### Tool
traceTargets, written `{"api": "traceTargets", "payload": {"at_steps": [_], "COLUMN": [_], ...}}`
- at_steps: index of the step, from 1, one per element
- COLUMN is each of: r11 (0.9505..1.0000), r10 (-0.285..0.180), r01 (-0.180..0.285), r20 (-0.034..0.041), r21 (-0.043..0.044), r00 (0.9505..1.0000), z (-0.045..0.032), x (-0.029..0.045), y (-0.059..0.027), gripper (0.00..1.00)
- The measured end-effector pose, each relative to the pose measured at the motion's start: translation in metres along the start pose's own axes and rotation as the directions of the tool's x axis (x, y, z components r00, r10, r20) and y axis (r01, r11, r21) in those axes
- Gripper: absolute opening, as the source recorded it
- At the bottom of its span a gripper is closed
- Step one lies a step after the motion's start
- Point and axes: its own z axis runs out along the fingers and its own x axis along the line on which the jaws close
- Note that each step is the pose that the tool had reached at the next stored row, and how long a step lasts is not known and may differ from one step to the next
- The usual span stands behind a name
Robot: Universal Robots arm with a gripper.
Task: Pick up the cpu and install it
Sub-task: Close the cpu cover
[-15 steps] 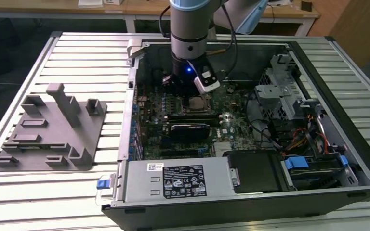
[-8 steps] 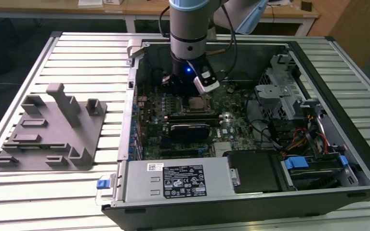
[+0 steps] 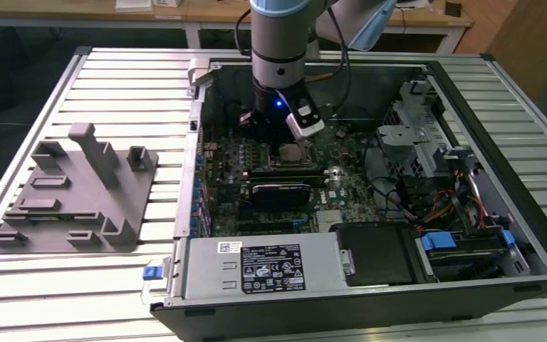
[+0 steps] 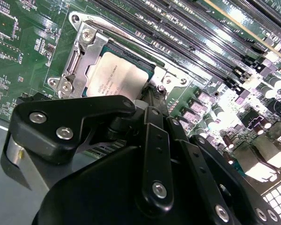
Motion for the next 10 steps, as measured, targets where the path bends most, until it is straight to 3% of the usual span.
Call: {"api": "traceTargets", "payload": {"at_steps": [10], "r11": [1.0000], "r10": [0.000], "r01": [0.000], "r20": [0.0001], "r21": [0.0000], "r00": [1.0000], "z": [-0.0022], "x": [0.0000], "y": [0.0000], "gripper": [0.11]}}
